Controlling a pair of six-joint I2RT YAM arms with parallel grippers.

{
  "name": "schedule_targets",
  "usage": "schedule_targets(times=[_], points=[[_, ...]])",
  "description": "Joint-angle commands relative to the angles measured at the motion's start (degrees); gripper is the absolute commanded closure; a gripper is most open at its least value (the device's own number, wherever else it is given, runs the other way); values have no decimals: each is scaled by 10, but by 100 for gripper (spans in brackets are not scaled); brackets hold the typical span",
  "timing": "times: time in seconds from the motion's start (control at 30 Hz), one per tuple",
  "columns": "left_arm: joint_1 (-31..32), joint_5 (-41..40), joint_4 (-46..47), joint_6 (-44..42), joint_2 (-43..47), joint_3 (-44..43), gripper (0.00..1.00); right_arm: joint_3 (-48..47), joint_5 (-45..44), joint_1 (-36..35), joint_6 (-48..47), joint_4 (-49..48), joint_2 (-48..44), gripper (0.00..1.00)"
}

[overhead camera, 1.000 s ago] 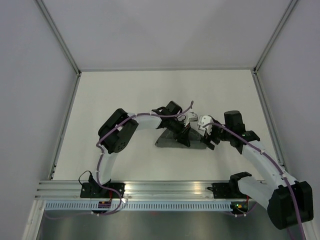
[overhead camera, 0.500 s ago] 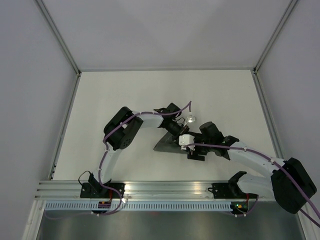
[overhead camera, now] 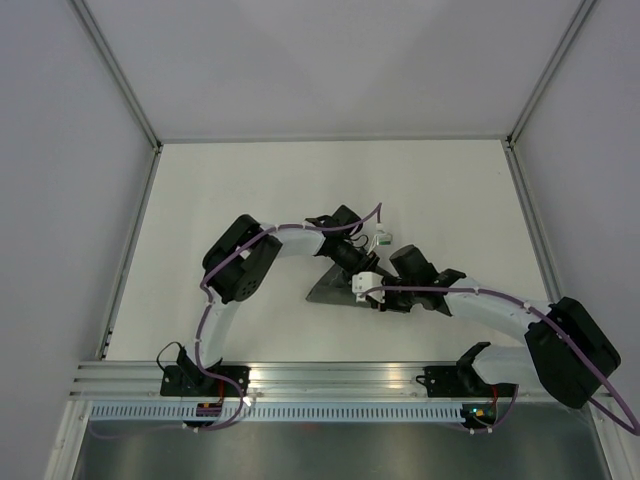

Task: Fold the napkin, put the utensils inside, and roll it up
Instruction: Roll the napkin with the utensil

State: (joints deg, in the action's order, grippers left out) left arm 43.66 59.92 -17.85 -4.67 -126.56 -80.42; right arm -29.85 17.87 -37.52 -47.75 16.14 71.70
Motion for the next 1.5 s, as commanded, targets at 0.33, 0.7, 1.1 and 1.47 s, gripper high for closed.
schedule_targets(times=[0.33, 0.7, 1.1, 1.47], points=[[-67, -227, 90, 41, 191, 83, 44, -91, 75, 40, -34, 121, 96, 80], [-77, -454, 282, 120, 398, 292, 40, -275, 193, 138, -139, 342, 326, 81], [134, -744, 363, 4, 459, 412, 36, -458, 230, 178, -176, 478, 520, 81], [278, -842, 364, -169, 300, 346, 34, -483, 215, 189, -162, 481, 551, 81]])
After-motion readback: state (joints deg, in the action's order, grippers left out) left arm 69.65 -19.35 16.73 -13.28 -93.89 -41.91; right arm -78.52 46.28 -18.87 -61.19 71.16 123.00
